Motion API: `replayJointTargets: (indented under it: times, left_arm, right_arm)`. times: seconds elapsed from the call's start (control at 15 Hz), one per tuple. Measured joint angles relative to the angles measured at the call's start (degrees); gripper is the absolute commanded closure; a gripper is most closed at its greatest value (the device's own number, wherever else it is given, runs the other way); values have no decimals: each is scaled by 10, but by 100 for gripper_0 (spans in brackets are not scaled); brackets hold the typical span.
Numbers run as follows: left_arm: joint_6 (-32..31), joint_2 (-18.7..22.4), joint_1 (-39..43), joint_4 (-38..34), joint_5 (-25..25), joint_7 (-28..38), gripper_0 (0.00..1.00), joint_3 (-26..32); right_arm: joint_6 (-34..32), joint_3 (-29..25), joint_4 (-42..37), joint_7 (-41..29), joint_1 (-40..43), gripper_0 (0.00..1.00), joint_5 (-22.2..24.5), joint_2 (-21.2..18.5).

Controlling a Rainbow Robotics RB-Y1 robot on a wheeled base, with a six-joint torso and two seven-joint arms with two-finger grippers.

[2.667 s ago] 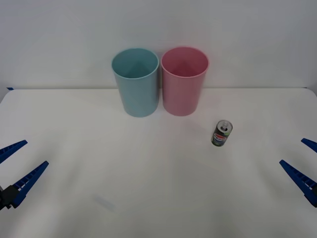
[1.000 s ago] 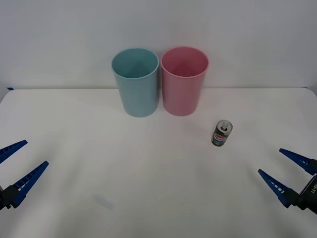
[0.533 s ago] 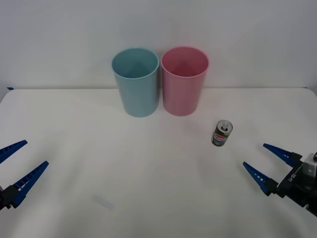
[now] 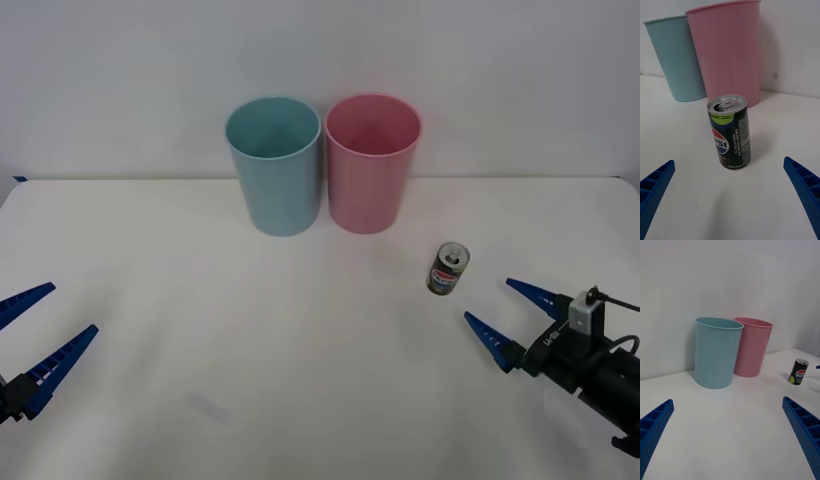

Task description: Grasp the object on the table and drop it into the matching bin: aluminum can to the light blue bin, PET bottle to the pink bin.

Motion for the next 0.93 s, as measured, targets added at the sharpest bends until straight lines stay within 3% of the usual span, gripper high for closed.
replayJointTargets:
  times: [0.27,0.93]
  left_arm:
    - [0,0,0,0,0,0,0,0]
    - [0,0,0,0,0,0,0,0]
  right_arm:
    - [18,-17,30,9,-44,0,53,38]
    - [35,-46,139,36,-153,0,112,90]
